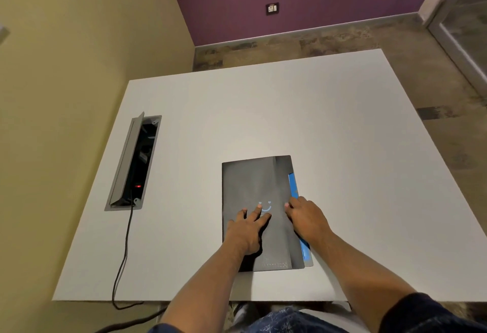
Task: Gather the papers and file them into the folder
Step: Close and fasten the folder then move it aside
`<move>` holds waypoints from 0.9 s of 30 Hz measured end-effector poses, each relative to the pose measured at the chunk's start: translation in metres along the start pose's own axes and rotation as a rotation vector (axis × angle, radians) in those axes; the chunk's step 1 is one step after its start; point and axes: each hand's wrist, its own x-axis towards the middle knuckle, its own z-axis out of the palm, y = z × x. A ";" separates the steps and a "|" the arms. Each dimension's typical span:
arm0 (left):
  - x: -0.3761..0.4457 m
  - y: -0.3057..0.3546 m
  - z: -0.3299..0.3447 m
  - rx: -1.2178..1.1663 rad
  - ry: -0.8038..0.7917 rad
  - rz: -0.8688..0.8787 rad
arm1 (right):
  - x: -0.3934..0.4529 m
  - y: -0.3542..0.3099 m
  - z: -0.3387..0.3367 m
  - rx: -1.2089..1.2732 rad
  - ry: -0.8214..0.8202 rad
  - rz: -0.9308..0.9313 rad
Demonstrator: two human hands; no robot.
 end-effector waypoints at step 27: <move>0.010 -0.046 -0.008 -1.168 0.536 -0.730 | 0.032 -0.026 0.000 1.011 0.275 0.706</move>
